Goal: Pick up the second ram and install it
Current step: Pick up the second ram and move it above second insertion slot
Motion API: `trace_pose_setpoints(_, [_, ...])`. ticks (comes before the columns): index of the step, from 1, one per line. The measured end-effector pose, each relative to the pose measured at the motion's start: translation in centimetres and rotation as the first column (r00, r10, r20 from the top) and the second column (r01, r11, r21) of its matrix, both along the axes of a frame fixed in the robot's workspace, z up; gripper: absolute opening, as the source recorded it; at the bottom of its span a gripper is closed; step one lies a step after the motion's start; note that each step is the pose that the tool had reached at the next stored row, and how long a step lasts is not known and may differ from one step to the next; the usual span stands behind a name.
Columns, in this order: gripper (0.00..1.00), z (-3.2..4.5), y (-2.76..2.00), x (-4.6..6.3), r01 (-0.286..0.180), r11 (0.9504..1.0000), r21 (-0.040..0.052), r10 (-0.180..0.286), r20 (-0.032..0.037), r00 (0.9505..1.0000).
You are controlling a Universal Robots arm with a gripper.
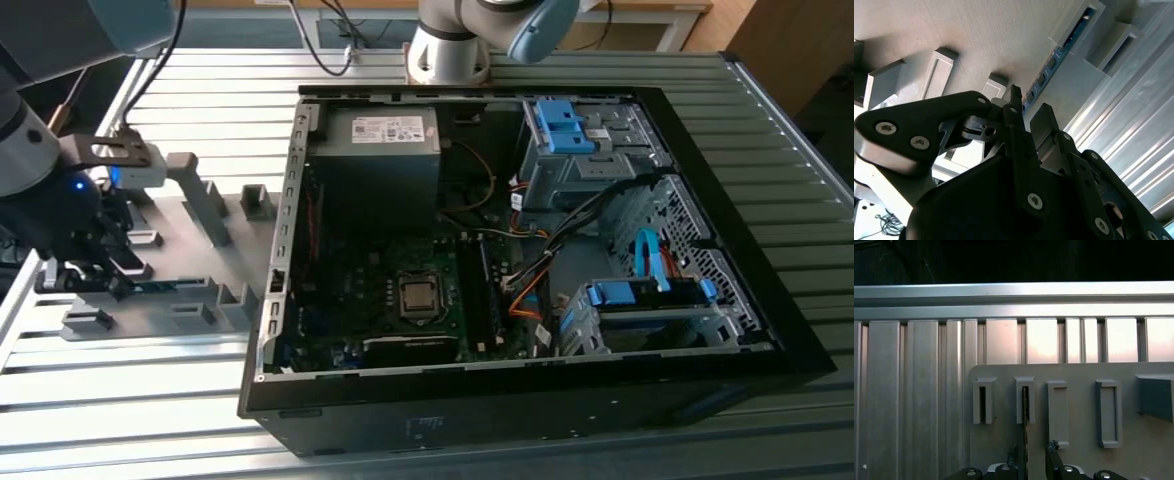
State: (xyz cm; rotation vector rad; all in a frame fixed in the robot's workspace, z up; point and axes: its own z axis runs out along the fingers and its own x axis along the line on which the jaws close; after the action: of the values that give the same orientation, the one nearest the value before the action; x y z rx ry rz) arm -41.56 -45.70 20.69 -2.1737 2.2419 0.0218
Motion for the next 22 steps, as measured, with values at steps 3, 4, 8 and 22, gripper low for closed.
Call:
trace_pose_setpoints(3, [0.35,-0.17,-0.03,0.0,-0.001,1.0,-0.0002,0.001,0.0,1.0])
trace_pose_setpoints(4, [0.35,-0.23,-0.05,0.0,-0.002,1.0,-0.0003,0.002,0.0,1.0])
trace_pose_setpoints(8, [0.35,-0.48,-0.16,0.0,-0.015,0.9999,-0.0003,0.015,0.0002,0.9999])
trace_pose_setpoints(22, [0.33,-1.3,-0.23,0.0,-0.025,0.9997,-0.0005,0.025,-0.0002,0.9997])
